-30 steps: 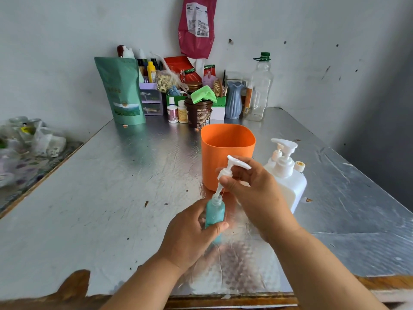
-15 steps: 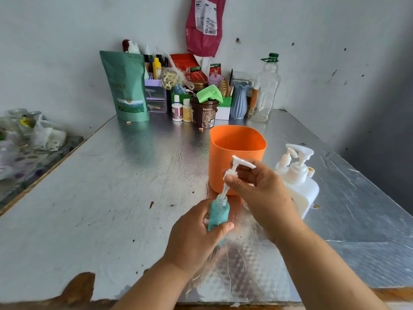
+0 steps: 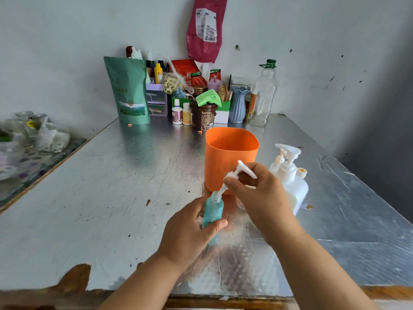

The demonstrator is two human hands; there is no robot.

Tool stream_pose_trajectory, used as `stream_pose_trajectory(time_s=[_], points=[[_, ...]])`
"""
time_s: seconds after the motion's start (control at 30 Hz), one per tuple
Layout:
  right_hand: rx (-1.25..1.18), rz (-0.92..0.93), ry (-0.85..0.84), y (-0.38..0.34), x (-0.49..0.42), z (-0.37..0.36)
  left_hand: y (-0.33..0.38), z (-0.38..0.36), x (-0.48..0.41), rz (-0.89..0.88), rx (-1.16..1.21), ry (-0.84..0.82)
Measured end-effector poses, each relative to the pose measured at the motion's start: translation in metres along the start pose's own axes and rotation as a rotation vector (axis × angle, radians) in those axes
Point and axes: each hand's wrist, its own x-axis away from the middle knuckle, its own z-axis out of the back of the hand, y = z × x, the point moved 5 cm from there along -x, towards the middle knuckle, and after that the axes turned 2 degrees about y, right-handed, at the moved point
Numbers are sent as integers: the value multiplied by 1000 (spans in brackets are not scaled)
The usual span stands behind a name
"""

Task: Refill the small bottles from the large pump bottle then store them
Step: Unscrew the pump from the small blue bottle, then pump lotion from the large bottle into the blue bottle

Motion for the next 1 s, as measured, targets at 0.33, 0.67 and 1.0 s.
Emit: stream_pose_trajectory(time_s=[0.33, 0.67, 1.0], points=[[-520, -138, 1, -1, 3, 26, 5, -2, 3, -16, -79, -24], [-668, -115, -38, -2, 8, 80, 30, -25, 1, -114, 14, -41], [-391, -254, 283, 69, 5, 157, 51, -40, -10, -152, 172, 61]])
